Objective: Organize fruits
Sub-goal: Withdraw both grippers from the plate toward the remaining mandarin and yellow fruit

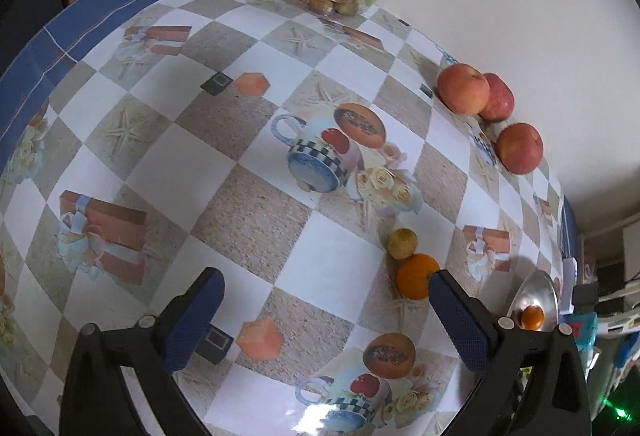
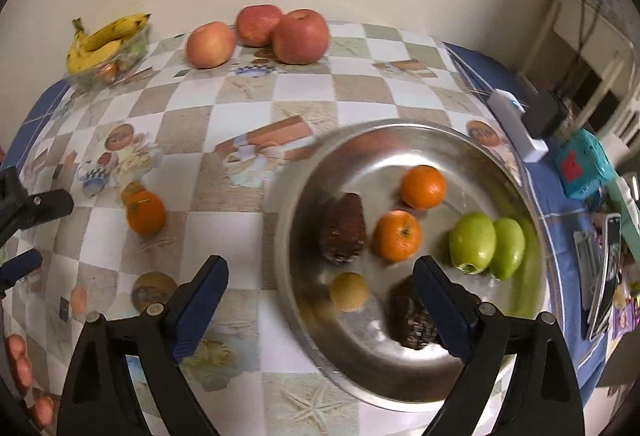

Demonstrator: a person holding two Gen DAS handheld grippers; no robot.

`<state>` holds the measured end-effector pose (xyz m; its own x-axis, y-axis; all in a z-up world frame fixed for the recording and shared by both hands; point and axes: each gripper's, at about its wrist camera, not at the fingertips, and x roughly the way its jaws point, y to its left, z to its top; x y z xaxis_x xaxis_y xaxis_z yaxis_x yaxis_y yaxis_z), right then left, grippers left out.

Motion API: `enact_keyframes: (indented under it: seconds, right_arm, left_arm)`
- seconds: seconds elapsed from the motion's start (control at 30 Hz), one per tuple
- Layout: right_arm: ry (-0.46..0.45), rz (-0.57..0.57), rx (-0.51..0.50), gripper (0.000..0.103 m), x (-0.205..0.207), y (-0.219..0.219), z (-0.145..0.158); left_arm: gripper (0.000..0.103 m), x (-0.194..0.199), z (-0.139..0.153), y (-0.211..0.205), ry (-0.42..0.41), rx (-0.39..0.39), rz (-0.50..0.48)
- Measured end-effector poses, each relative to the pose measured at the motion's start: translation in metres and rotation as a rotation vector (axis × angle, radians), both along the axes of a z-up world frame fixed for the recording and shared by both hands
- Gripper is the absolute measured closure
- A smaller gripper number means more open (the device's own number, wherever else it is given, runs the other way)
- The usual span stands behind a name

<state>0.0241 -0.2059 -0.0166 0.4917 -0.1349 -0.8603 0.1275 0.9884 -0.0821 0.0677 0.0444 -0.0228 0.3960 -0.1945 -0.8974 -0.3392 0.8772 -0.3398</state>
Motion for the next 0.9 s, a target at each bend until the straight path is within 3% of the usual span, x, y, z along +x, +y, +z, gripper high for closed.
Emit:
enact_keyframes:
  seconds: [0.17,0.3,0.4,0.53,0.8,0.9]
  right_arm:
    - [0.005,0.057,-0.003,0.009,0.006,0.020,0.001]
    - [-0.026,0.109,0.053,0.009,0.017,0.042,0.008]
    - [-0.028,0.158,0.115,0.010,0.029,0.060,0.008]
    - [0.025,0.211,0.180,0.032,0.044,0.083,-0.009]
    - [0.074,0.268,0.146,0.043,0.066,0.104,-0.037]
    - [0.089,0.274,0.142,0.056,0.071,0.105,-0.045]
  left_arm:
    - [0.000,0.007,-0.002,0.008,-0.013,-0.004,-0.006]
    - [0.000,0.014,-0.005,0.012,-0.004,-0.071,-0.019]
    - [0.001,0.019,-0.012,0.009,0.013,-0.079,-0.036]
    - [0.002,0.027,-0.025,0.011,0.045,-0.116,-0.032]
    - [0.007,0.039,-0.035,0.012,0.055,-0.133,-0.021]
    - [0.007,0.043,-0.035,0.008,0.044,-0.139,-0.035]
